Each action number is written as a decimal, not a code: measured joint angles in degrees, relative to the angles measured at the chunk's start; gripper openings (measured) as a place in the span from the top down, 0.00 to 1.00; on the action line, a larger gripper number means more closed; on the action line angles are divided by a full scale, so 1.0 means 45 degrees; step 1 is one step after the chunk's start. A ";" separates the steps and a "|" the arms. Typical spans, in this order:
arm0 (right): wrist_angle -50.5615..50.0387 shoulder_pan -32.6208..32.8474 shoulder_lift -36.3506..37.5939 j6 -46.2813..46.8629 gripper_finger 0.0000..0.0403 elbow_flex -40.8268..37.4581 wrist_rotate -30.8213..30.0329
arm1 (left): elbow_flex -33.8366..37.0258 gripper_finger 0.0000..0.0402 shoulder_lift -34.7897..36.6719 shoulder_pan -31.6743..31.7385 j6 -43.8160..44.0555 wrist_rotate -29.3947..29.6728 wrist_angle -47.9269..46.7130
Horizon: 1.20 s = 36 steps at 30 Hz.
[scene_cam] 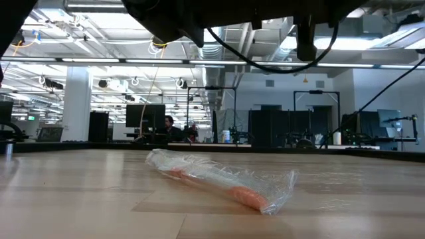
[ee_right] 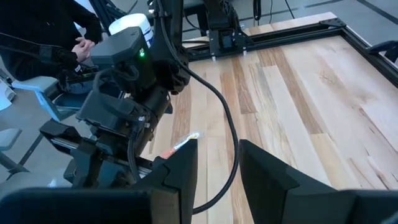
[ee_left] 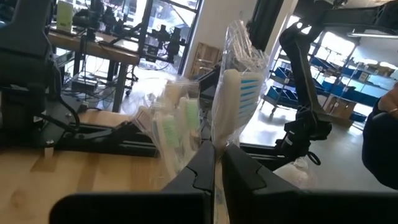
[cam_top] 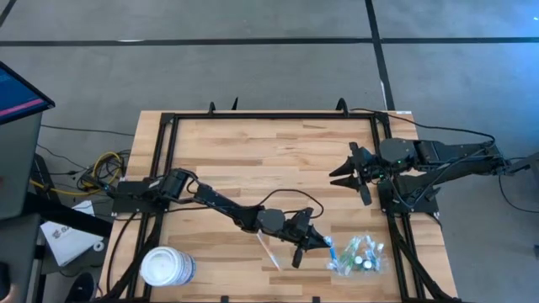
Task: Pick & Place toothbrushing station
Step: Put the blue toothbrush into the transparent organizer
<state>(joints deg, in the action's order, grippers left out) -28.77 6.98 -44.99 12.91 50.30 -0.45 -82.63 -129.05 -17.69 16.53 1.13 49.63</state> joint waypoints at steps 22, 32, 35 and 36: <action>0.0015 -0.0005 0.0000 0.0010 0.73 0.0000 0.0000 | -0.1484 1.00 -0.0513 -0.0219 -0.0596 0.0144 -0.1720; -0.0327 -0.0005 -0.0301 0.0038 0.73 0.0014 -0.0001 | -0.3177 1.00 -0.1520 -0.0141 -0.0573 -0.0306 -0.3162; -0.0296 -0.0005 -0.0386 0.0035 0.73 0.0019 0.0000 | -0.3164 1.00 -0.1520 -0.0146 -0.0588 -0.0291 -0.3289; -0.0329 -0.0005 -0.0424 0.0034 0.73 0.0019 0.0000 | -0.3162 1.00 -0.1522 -0.0146 -0.0595 -0.0291 -0.3286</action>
<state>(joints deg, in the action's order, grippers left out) -30.25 6.96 -46.90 13.06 50.39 -0.45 -96.86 -135.91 -18.35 13.86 -0.19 34.84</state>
